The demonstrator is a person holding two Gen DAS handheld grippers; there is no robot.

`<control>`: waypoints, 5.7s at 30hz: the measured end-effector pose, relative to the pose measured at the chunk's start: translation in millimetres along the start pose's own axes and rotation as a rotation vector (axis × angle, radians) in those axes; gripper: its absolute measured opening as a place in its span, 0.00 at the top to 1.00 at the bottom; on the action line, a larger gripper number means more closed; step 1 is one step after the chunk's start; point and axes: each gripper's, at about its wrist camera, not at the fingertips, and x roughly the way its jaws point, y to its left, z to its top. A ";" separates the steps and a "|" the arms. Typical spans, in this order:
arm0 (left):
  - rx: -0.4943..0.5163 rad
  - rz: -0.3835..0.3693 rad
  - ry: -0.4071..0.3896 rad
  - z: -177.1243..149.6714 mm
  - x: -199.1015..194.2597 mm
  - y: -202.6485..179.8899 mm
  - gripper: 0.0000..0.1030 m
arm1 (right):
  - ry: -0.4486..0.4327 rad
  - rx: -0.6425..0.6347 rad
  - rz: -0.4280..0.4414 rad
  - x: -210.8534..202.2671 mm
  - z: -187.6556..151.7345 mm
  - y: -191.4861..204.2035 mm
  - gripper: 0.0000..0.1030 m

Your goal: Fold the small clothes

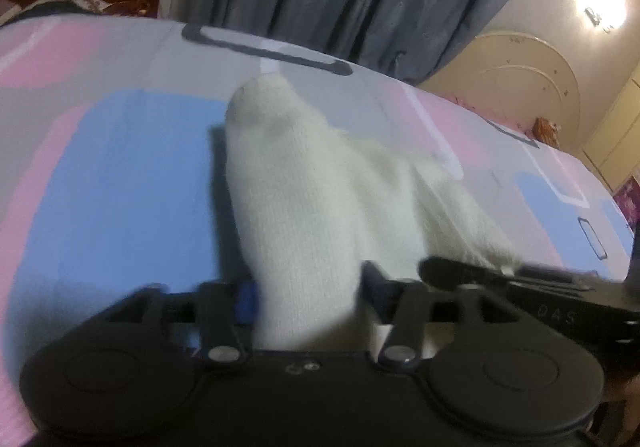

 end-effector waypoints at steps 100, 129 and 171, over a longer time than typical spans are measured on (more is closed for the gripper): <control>0.178 0.216 -0.274 -188.4 -269.5 -159.7 0.22 | -0.113 -0.205 -0.086 -303.2 -153.1 99.7 0.77; 0.172 0.309 -0.305 -183.8 -290.3 -154.2 0.05 | -0.185 -0.263 -0.192 -314.0 -153.1 96.9 0.00; 0.190 0.302 -0.315 -181.2 -294.5 -151.6 0.05 | -0.217 -0.253 -0.216 -327.0 -149.2 81.3 0.00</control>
